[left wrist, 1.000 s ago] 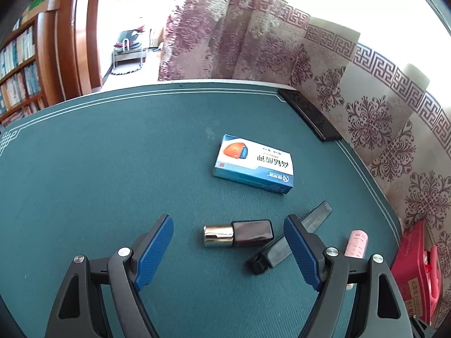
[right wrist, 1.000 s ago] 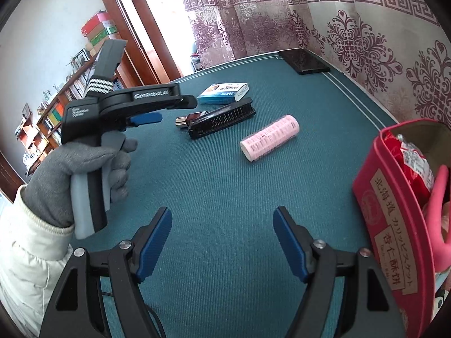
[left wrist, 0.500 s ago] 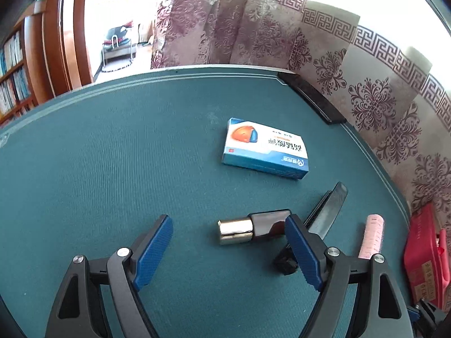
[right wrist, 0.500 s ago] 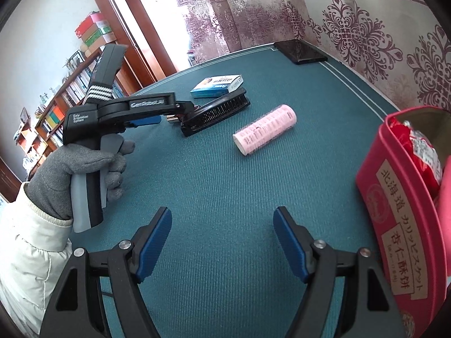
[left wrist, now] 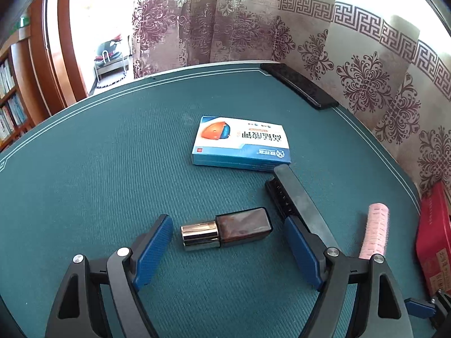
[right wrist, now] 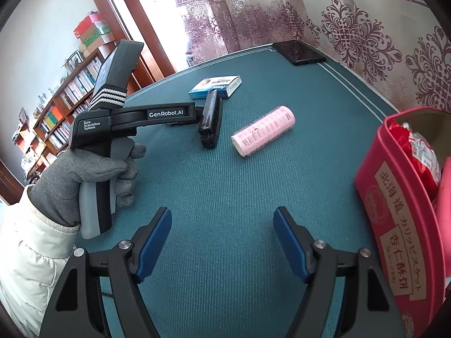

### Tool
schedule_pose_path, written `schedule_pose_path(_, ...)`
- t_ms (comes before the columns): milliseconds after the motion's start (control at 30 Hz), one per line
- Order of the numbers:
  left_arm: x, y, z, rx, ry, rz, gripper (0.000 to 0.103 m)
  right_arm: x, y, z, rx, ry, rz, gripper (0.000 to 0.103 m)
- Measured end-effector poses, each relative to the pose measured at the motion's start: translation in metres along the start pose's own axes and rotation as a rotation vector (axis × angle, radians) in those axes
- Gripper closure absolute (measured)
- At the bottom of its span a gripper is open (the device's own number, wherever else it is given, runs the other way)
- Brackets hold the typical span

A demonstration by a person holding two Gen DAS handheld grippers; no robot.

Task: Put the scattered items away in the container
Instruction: 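Grasp the brown perfume bottle with the left gripper while the right gripper grasps the pink curler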

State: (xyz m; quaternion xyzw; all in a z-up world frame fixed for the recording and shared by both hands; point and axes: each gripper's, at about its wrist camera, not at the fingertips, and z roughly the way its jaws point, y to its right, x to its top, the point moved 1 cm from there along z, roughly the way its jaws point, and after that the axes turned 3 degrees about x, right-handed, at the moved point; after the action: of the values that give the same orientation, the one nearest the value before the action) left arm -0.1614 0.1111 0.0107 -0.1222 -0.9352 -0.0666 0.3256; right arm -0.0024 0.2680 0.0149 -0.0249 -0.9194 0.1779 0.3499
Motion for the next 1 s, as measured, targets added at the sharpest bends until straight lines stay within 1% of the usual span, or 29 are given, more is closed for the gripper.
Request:
schedule_pose_path(33, -0.001, -0.001, -0.001, 0.016, 0.007, 0.004, 0.033, 0.001, -0.001, 0.000, 0.000, 0.000, -0.002, 0.025)
schedule_pose_path(67, -0.002, -0.003, -0.002, 0.028, 0.013, 0.010, 0.038, 0.001, -0.001, 0.001, 0.000, 0.000, -0.005, 0.025)
schedule_pose_path(100, -0.003, -0.005, -0.003, 0.036, 0.018, 0.012, 0.040, 0.003, -0.002, 0.001, -0.001, 0.001, -0.008, 0.025)
schedule_pose_path(167, -0.006, -0.011, -0.006, 0.015, 0.024, -0.002, 0.040, 0.006, -0.003, 0.002, -0.004, 0.007, -0.012, 0.025)
schedule_pose_path(267, -0.011, -0.019, -0.012, 0.008, 0.036, -0.038, 0.040, 0.015, -0.003, 0.003, -0.019, 0.027, -0.015, 0.025)
schedule_pose_path(400, -0.022, -0.028, -0.019, 0.023, 0.057, -0.072, 0.040, 0.030, -0.002, 0.006, -0.038, 0.048, -0.024, 0.025)
schedule_pose_path(500, -0.025, -0.033, -0.022, 0.026, 0.063, -0.091, 0.040, 0.042, -0.002, 0.017, -0.056, 0.036, -0.039, 0.025)
schedule_pose_path(600, -0.027, -0.036, -0.024, 0.015, 0.070, -0.107, 0.040, 0.051, 0.004, 0.029, -0.074, 0.024, -0.024, 0.025)
schedule_pose_path(667, -0.028, -0.038, -0.024, 0.005, 0.074, -0.117, 0.040, 0.055, 0.007, 0.037, -0.105, 0.018, -0.019, 0.025)
schedule_pose_path(733, -0.029, -0.039, -0.024, -0.002, 0.075, -0.123, 0.040, 0.059, 0.013, 0.045, -0.152, 0.012, -0.016, 0.025)
schedule_pose_path(833, -0.029, -0.039, -0.025, -0.008, 0.077, -0.128, 0.040, 0.063, 0.022, 0.058, -0.190, -0.016, -0.001, 0.028)
schedule_pose_path(900, -0.029, -0.039, -0.025, -0.007, 0.077, -0.128, 0.040, 0.065, 0.023, 0.062, -0.218, -0.002, -0.019, 0.030)
schedule_pose_path(967, -0.029, -0.037, -0.025, -0.006, 0.077, -0.123, 0.040, 0.067, 0.021, 0.066, -0.246, -0.004, -0.047, 0.036)
schedule_pose_path(1000, -0.029, -0.037, -0.025, -0.006, 0.077, -0.120, 0.040, 0.067, 0.020, 0.067, -0.251, -0.003, -0.056, 0.037)
